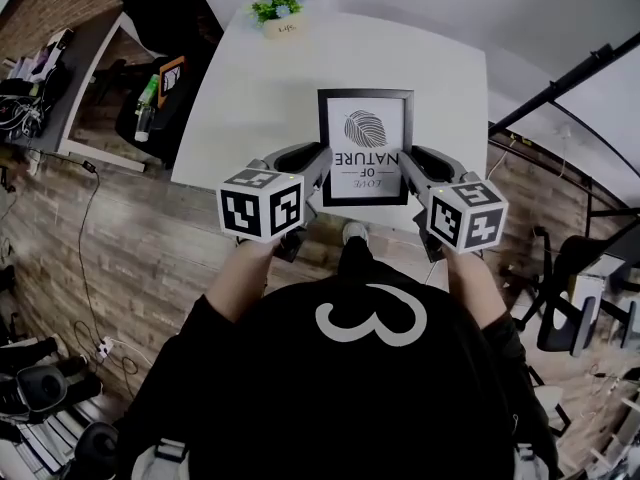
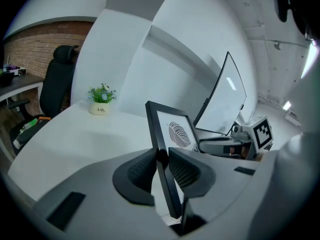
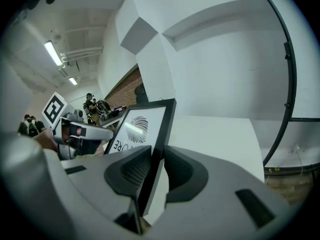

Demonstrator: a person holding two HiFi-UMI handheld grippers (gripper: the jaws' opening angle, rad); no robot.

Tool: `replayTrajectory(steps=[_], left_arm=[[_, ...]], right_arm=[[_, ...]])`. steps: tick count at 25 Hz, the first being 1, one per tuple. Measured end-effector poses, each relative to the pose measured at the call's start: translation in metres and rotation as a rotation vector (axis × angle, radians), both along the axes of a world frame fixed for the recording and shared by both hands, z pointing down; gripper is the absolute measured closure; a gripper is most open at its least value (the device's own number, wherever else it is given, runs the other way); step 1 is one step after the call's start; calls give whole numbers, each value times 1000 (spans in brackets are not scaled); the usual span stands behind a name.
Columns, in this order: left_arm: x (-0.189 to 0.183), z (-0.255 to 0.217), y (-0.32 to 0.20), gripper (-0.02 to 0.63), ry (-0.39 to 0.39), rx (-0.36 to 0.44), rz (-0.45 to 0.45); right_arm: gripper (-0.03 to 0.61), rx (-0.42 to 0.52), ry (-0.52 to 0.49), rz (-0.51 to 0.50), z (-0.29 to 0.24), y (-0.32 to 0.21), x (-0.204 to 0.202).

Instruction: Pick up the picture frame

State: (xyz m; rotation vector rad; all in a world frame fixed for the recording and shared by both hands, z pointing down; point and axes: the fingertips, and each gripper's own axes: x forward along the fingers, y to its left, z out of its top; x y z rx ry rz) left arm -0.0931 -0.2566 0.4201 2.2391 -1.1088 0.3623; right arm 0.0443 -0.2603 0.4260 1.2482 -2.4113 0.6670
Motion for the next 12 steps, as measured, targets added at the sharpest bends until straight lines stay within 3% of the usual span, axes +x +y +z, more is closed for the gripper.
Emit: replayTrajectory(steps=[12], left_arm=[[-9, -65, 24, 528, 8, 157, -9]], right_arm=[[483, 145, -32, 3, -63, 24, -8]])
